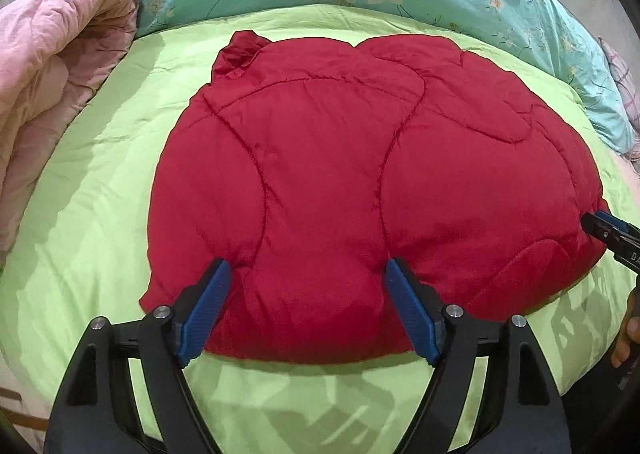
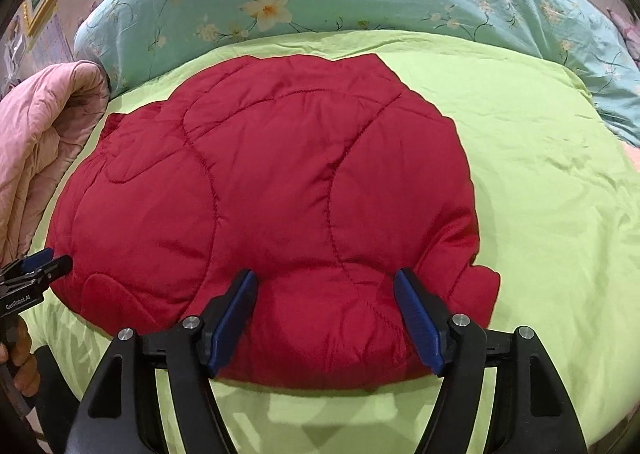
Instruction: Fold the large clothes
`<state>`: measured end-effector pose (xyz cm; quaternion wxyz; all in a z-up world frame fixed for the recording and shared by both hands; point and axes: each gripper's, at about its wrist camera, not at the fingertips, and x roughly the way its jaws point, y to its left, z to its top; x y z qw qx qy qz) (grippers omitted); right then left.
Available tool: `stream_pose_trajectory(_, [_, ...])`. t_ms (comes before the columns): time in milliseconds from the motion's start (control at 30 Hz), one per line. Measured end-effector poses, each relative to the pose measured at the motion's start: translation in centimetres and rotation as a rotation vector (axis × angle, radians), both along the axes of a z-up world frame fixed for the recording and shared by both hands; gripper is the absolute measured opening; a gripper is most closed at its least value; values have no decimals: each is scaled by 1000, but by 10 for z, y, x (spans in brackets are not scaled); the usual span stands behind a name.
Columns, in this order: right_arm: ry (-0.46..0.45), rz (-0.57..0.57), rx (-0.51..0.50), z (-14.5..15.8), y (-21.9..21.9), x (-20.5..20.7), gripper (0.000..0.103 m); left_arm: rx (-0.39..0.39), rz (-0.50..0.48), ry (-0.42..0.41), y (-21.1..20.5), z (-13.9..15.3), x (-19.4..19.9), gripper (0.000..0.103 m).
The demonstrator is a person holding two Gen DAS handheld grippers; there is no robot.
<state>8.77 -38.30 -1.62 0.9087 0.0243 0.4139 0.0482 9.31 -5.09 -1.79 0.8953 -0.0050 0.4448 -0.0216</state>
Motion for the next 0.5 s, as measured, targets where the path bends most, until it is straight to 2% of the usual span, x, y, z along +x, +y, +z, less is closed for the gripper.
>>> stream_pose_trajectory(500, [0,-12,-14,6,4,-25,74,8,29,12,7,6,-19,80])
